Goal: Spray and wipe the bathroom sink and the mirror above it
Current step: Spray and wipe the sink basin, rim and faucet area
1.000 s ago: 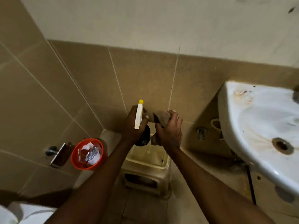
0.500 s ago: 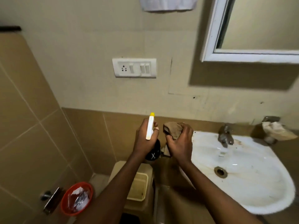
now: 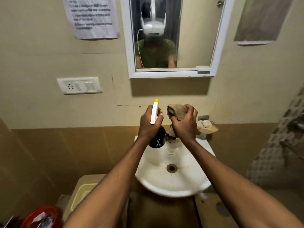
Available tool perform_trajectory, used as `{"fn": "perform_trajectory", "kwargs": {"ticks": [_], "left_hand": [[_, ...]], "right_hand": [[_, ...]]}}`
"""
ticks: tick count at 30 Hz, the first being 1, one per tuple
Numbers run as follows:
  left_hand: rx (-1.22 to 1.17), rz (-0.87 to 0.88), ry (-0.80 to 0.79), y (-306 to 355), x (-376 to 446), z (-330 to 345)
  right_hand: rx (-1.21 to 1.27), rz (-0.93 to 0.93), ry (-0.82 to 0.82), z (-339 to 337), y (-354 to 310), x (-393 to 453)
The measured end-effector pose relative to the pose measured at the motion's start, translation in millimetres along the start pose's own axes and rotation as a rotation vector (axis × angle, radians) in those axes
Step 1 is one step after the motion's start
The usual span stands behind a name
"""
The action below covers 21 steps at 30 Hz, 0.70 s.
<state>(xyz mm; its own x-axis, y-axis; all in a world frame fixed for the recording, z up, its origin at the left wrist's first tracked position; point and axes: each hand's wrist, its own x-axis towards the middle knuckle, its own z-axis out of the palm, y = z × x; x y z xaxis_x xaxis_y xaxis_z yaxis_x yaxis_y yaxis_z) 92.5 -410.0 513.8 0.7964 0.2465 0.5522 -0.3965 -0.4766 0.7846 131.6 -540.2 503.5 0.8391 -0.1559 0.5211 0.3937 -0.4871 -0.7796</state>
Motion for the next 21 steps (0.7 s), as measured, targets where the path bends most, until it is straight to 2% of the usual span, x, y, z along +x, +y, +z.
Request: {"fn": "perform_trajectory", "kwargs": {"ticks": [11, 15, 21], "left_hand": [[-0.012, -0.018, -0.059, -9.3, 32.9, 69.7], [-0.024, -0.05, -0.054, -31.4, 41.3, 91.5], [0.009, -0.161, -0.174, -82.2, 16.0, 136.6]], "right_hand": [[-0.04, 0.011, 0.056, -18.4, 46.0, 52.0], [-0.04, 0.022, 0.057, -10.7, 74.5, 63.3], [-0.065, 0.081, 0.02, 2.4, 137.7, 62.1]]}}
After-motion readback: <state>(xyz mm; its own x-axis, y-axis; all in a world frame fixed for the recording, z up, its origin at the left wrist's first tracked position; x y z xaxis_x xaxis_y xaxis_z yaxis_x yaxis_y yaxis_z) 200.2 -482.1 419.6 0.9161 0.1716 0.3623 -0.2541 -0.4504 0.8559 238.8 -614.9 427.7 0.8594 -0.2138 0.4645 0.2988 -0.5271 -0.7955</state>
